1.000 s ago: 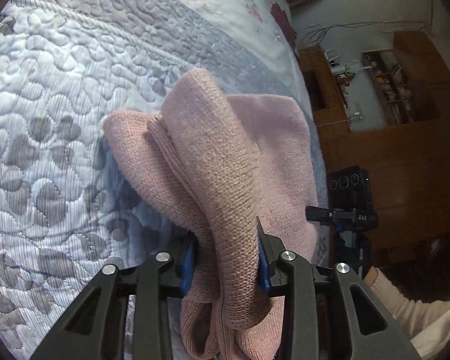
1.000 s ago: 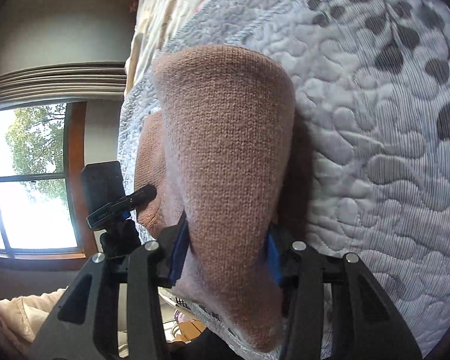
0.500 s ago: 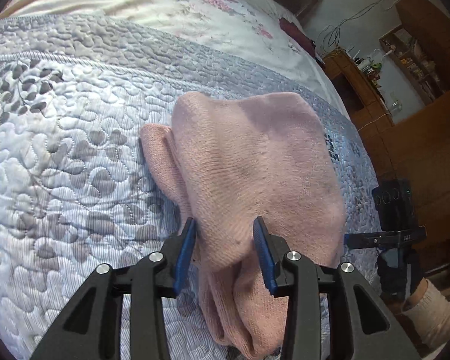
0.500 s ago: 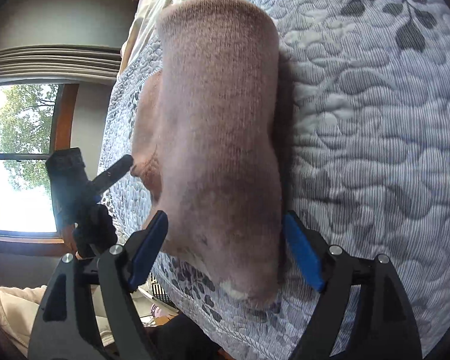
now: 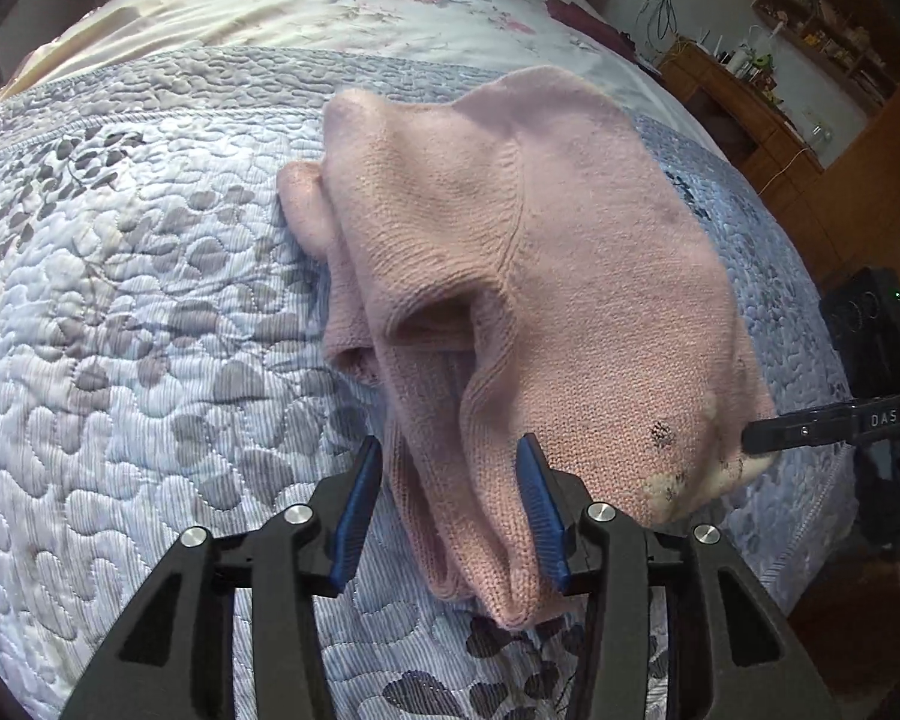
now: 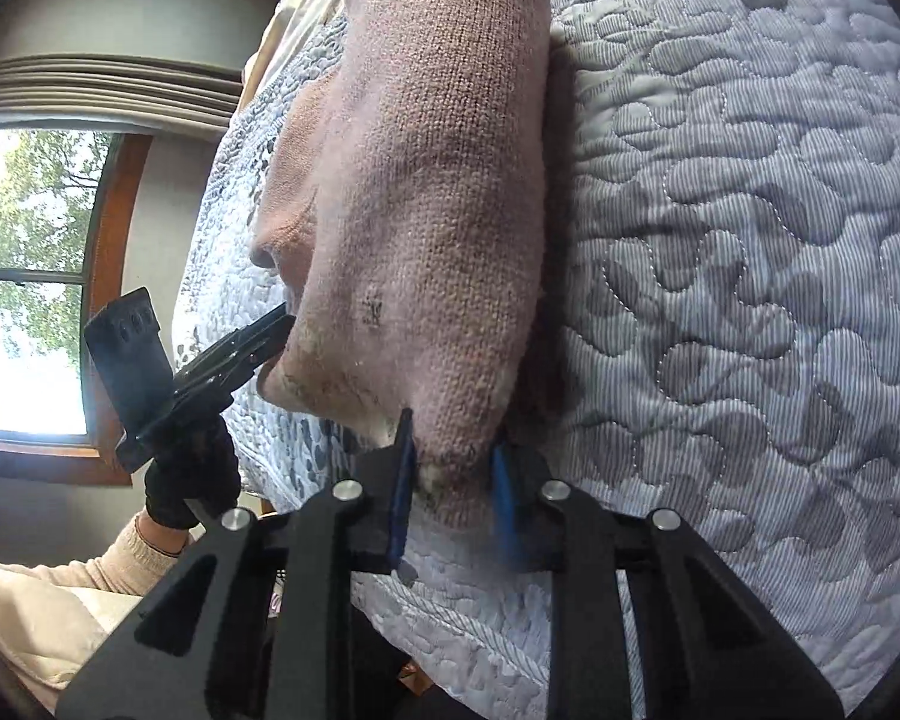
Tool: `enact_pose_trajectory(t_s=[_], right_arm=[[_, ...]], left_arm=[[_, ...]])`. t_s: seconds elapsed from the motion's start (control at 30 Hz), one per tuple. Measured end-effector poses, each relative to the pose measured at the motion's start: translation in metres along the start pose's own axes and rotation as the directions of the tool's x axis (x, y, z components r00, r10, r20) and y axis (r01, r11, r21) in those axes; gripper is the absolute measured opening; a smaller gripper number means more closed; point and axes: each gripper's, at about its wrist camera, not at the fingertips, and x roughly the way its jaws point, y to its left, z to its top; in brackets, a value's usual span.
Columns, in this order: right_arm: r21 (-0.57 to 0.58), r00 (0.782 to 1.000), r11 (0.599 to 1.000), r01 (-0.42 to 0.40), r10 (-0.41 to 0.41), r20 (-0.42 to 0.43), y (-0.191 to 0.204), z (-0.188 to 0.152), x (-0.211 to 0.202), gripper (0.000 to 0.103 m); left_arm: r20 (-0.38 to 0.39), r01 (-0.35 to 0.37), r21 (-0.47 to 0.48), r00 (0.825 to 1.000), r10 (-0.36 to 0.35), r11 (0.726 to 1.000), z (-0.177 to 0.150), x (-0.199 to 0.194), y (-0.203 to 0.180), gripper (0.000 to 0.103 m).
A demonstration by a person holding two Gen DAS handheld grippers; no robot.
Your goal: Fold small clothes
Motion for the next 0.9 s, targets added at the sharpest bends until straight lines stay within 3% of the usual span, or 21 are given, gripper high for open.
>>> enact_pose_trajectory(t_s=[0.23, 0.37, 0.4, 0.43, 0.47, 0.5, 0.53, 0.57, 0.77, 0.9], right_arm=[[-0.007, 0.997, 0.999, 0.031, -0.031, 0.065, -0.009, -0.011, 0.012, 0.026], [-0.030, 0.986, 0.997, 0.077, -0.072, 0.147, 0.005, -0.025, -0.007, 0.040], [-0.040, 0.980, 0.994, 0.104, -0.096, 0.177, 0.012, -0.031, -0.015, 0.057], [-0.049, 0.970, 0.990, 0.130, -0.117, 0.213, 0.020, -0.037, -0.024, 0.070], [-0.060, 0.960, 0.987, 0.152, -0.132, 0.247, 0.027, -0.043, -0.032, 0.071], [-0.069, 0.950, 0.981, 0.179, -0.154, 0.273, 0.033, -0.049, -0.040, 0.073], [-0.068, 0.937, 0.974, 0.215, -0.187, 0.294, 0.037, -0.055, -0.049, 0.085], [-0.054, 0.918, 0.961, 0.270, -0.240, 0.315, 0.043, -0.059, -0.054, 0.092], [-0.038, 0.813, 0.873, 0.486, -0.435, 0.388, 0.065, -0.076, -0.063, 0.095], [-0.026, 0.787, 0.844, 0.535, -0.487, 0.380, 0.071, -0.078, -0.051, 0.095]], left_arm=[[0.069, -0.010, -0.031, 0.998, 0.012, 0.999, -0.023, 0.003, 0.006, 0.050], [0.113, -0.051, -0.060, 0.992, 0.058, 0.997, -0.027, -0.018, -0.001, 0.049], [0.126, -0.057, -0.070, 0.990, 0.066, 0.996, -0.030, -0.028, -0.004, 0.049], [0.139, -0.058, -0.077, 0.988, 0.068, 0.995, -0.034, -0.038, -0.006, 0.050], [0.145, -0.066, -0.079, 0.986, 0.077, 0.995, -0.036, -0.047, -0.010, 0.052], [0.148, -0.084, -0.080, 0.984, 0.095, 0.993, -0.038, -0.056, -0.014, 0.061], [0.153, -0.098, -0.083, 0.982, 0.110, 0.992, -0.039, -0.064, -0.017, 0.069], [0.158, -0.101, -0.086, 0.981, 0.114, 0.991, -0.041, -0.071, -0.021, 0.071], [0.125, -0.141, -0.093, 0.980, 0.152, 0.986, -0.044, -0.084, -0.046, 0.079], [0.108, -0.152, -0.095, 0.981, 0.162, 0.984, -0.042, -0.083, -0.055, 0.081]])
